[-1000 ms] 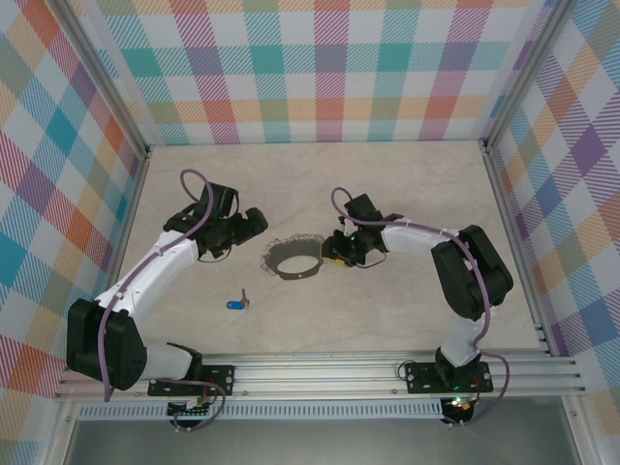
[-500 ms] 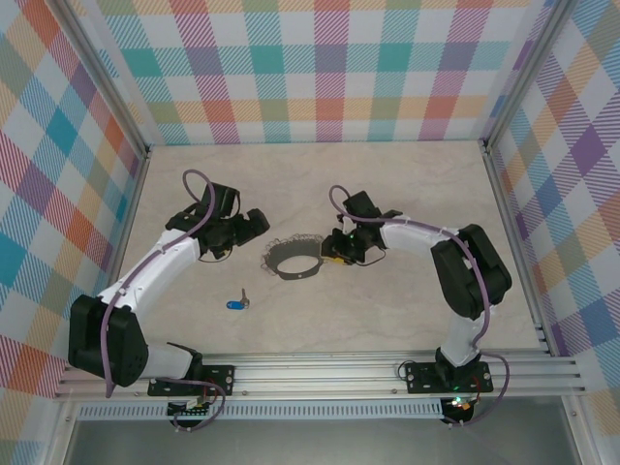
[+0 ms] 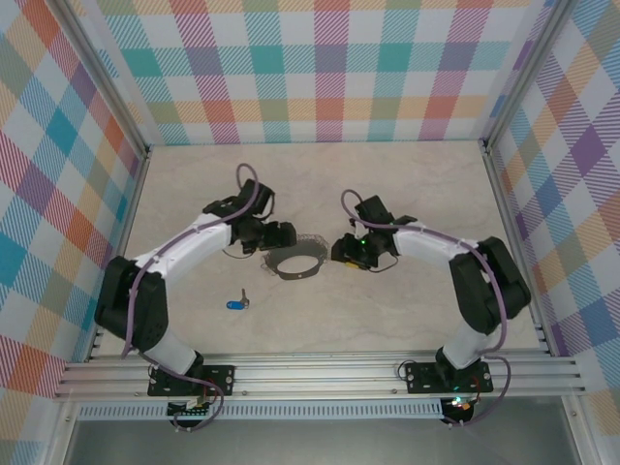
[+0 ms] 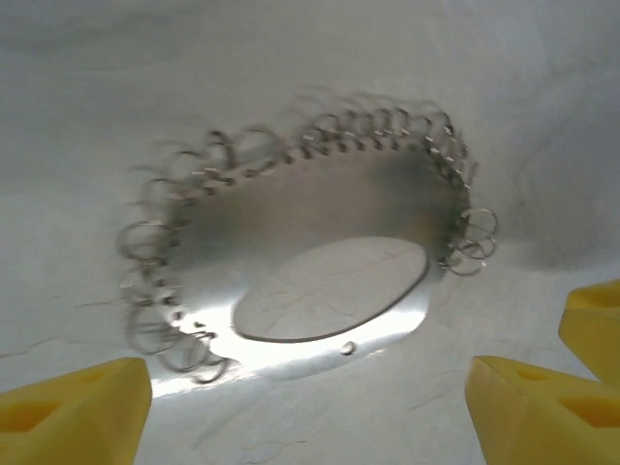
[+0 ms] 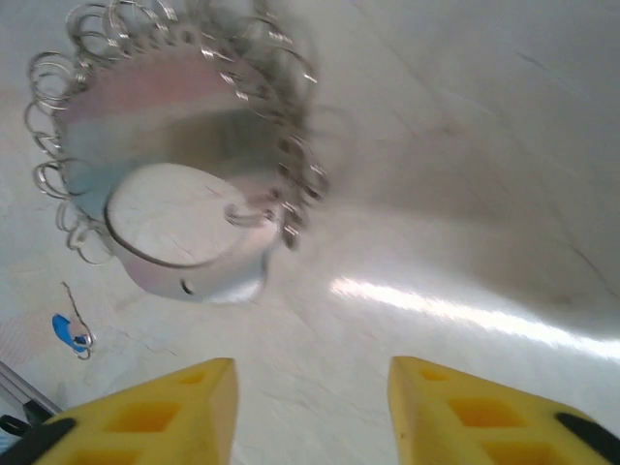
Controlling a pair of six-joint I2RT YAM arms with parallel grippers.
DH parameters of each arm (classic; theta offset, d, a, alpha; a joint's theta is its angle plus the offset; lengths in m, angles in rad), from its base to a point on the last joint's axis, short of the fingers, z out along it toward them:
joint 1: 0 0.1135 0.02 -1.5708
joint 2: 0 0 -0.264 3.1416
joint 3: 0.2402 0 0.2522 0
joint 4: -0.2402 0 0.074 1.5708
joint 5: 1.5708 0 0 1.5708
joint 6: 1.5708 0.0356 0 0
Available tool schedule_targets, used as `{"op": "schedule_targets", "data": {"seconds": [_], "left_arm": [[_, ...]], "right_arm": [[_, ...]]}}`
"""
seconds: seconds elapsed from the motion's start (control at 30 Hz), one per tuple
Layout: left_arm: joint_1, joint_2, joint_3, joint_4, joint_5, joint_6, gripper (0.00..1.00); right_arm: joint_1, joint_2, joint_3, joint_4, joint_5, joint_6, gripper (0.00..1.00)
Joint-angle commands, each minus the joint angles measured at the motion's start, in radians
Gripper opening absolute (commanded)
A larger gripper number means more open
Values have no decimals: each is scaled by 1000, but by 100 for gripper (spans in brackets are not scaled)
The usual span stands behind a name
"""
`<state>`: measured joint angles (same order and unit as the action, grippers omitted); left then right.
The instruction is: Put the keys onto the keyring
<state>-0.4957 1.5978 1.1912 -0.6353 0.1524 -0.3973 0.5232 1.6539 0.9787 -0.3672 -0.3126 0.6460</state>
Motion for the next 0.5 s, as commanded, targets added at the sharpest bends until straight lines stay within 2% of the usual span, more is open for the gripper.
{"op": "schedule_targets", "data": {"seconds": [0.0, 0.17, 0.27, 0.37, 0.47], "left_arm": [[-64, 66, 71, -64, 18, 130, 77], [-123, 172, 147, -79, 2, 193, 66], [-156, 235, 199, -90, 4, 232, 58], [-182, 293, 250, -112, -2, 268, 49], [-195, 327, 268, -108, 3, 292, 46]], "right_arm": [[-20, -99, -85, -29, 34, 11, 54], [-36, -241, -191, -69, 79, 27, 76], [-38, -315, -223, -127, 147, 37, 100], [-40, -383, -242, -193, 227, 66, 100], [-49, -450, -270, -201, 238, 91, 100]]}}
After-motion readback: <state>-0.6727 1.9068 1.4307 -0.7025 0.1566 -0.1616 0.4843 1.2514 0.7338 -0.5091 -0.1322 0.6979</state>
